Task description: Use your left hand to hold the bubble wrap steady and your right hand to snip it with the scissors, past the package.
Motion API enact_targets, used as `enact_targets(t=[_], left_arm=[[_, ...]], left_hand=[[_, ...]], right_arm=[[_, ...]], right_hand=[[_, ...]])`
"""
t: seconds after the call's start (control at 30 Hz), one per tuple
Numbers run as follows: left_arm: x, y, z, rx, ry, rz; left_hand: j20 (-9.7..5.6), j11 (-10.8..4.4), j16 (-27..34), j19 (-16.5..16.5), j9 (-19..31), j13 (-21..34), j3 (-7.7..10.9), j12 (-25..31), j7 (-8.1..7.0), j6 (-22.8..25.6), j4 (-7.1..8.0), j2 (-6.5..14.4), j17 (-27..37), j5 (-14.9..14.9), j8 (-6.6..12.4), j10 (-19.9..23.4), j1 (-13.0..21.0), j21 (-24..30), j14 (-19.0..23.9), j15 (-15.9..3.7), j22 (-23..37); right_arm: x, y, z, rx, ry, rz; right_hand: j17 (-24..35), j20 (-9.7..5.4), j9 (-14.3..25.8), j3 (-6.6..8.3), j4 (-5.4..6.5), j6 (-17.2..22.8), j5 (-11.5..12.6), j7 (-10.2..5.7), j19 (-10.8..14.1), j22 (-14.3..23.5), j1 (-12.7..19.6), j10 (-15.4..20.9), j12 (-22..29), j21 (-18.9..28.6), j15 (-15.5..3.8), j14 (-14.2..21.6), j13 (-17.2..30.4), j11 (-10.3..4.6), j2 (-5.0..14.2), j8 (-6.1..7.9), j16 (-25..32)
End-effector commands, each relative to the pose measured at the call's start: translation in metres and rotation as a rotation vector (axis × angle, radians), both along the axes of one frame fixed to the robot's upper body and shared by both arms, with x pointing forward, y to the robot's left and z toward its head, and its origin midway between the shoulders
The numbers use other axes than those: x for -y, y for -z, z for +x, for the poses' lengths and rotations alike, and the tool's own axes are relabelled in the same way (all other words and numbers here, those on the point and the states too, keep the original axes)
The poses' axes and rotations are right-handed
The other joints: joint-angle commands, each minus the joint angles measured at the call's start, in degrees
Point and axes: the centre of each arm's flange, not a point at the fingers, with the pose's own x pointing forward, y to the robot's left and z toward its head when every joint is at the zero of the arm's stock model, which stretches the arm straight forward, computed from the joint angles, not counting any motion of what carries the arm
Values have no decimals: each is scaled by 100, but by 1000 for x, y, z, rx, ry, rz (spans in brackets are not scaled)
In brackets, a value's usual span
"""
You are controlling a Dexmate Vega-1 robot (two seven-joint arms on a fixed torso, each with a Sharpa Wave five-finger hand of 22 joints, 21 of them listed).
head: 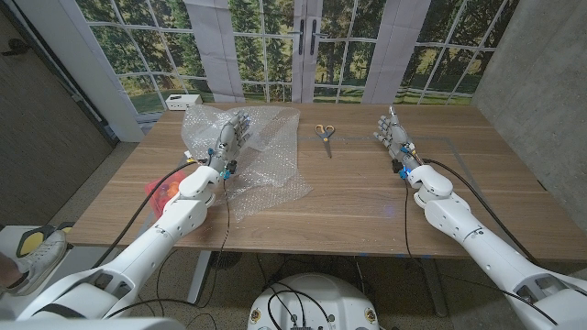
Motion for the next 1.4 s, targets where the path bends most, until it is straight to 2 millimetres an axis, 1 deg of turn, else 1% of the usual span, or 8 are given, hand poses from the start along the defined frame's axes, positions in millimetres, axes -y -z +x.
enact_targets(t=[0.03,0.4,0.63,0.77,1.17,1.23,1.3,1.4], left_arm=[[-2,-4,-11,33,-11,12],[-8,-2,-15,47,-33,36],[-8,-1,-15,46,-17,33],[-6,-1,-17,48,-18,32],[13,-3,-24,68,14,38],[15,-1,-27,69,3,28],[16,1,-28,66,-2,19],[17,1,-27,55,-4,26]], left_hand=[[-14,-2,34,45,21,9,36,26,-47,-9,-6,19,6,33,17,46,55,28,3,-46,29],[-15,1,32,39,22,9,37,23,-43,-2,-7,24,6,33,16,40,59,25,0,-40,29],[-60,0,26,28,22,9,40,24,6,116,-7,34,6,33,55,42,67,22,-19,-63,29],[-68,-21,28,19,21,8,39,28,-3,88,-8,36,5,32,37,50,69,19,-14,-77,29],[-91,-27,29,-19,13,6,33,50,78,-20,-13,32,2,30,-8,117,77,9,-14,-146,26],[-99,-28,30,-23,12,5,33,57,103,-8,-14,33,2,30,-4,137,79,8,-12,-152,26],[-97,-38,33,-20,11,5,31,57,109,-44,-15,31,1,30,-19,141,80,10,-3,-156,26],[-96,-28,41,-9,9,5,30,65,88,-74,-16,29,1,29,-29,168,82,15,21,-160,25]], right_arm=[[-1,-2,-6,-12,43,-31],[-11,-9,-9,4,48,-103],[-14,-11,-9,20,52,-117],[-11,-13,-9,48,56,-124],[-2,-16,-13,45,86,-239],[-1,-16,-13,44,83,-280],[-1,-15,-12,50,89,-304],[-1,-11,-12,47,85,-306]], right_hand=[[9,-14,18,-24,-1,-4,33,69,65,23,50,26,32,35,23,-14,17,41,31,26,49],[-1,-18,16,0,-25,-93,30,33,-16,23,94,-73,-7,8,-31,-114,16,11,50,-11,11],[-7,-141,15,4,-36,-87,23,23,-51,21,105,-52,6,7,-30,-134,14,0,45,-5,9],[-11,-246,13,-9,-46,-182,10,2,-145,19,99,-173,-33,-14,-54,-265,11,-14,10,-36,-29],[-14,-226,14,-23,-49,-400,0,-64,-432,18,68,-379,-66,-57,-83,-548,8,-46,-20,-72,-80],[-18,-113,14,-1,-57,-642,-5,-114,-660,19,75,-567,-85,-69,-59,-715,7,-23,7,-108,-83],[-17,63,16,8,-75,-841,-12,-286,-882,22,83,-775,-95,-60,-24,-934,9,-2,2,-94,-90],[-17,116,17,16,-86,-890,-15,-401,-968,24,94,-789,-61,-46,-148,-1011,12,-132,4,-74,-73]])
